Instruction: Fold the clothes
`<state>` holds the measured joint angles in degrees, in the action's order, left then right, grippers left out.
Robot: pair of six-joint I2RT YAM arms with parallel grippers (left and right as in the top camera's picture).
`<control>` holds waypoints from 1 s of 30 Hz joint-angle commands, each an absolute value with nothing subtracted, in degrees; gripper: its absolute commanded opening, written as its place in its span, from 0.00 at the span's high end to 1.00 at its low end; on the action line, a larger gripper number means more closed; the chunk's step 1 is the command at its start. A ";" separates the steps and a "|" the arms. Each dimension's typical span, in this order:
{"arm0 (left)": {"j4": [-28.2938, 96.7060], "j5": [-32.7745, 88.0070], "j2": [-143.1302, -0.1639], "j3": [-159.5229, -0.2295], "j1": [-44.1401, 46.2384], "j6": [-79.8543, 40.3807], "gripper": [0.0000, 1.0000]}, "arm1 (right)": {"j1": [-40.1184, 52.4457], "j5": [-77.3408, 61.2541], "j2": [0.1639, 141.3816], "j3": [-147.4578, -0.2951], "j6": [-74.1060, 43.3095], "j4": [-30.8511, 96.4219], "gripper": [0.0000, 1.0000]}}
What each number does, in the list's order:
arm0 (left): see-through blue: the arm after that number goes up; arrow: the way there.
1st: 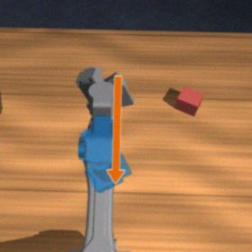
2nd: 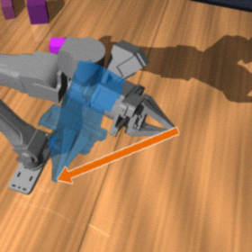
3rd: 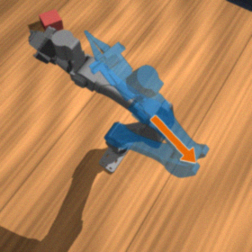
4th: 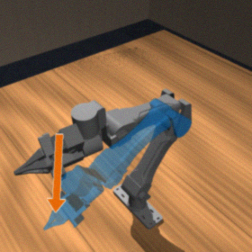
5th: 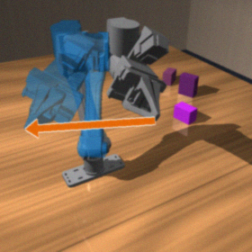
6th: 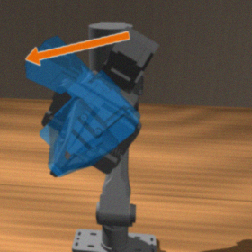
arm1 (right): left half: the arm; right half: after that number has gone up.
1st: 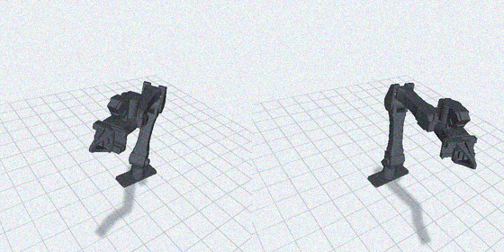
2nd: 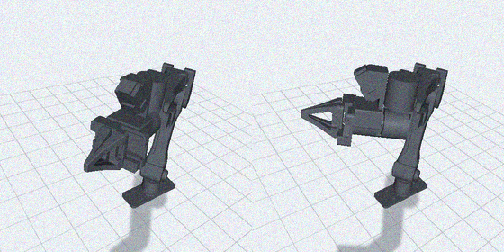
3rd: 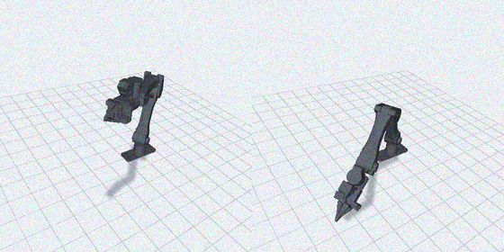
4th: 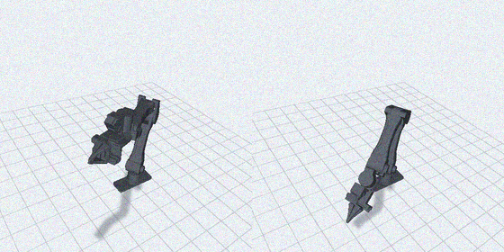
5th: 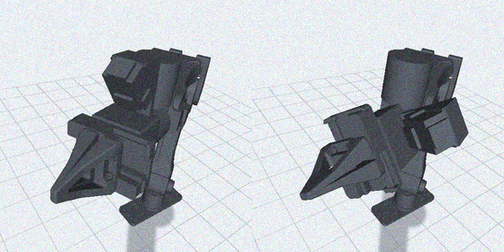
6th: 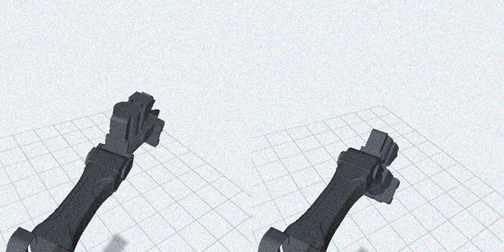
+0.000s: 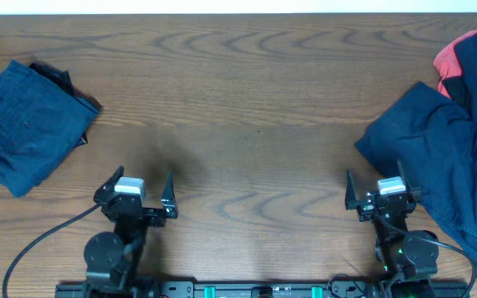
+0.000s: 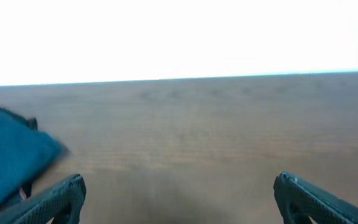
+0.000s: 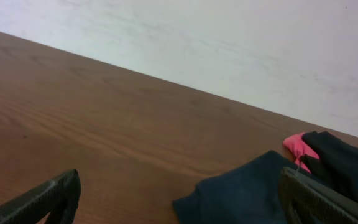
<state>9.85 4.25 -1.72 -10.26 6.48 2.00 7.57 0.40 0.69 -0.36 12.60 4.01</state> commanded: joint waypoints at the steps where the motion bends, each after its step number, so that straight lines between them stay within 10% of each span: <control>1: 2.44 2.68 -0.10 -5.54 6.24 2.96 0.02 | 7.25 -0.03 0.27 -0.32 13.13 4.25 0.01; 30: 3.99 1.87 -0.23 -0.23 6.13 2.74 0.02 | 7.25 -0.03 0.27 -0.32 13.13 4.25 0.01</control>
<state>1.41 2.81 -0.60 -0.89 6.42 1.98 7.57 0.40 0.67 -0.36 12.60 3.99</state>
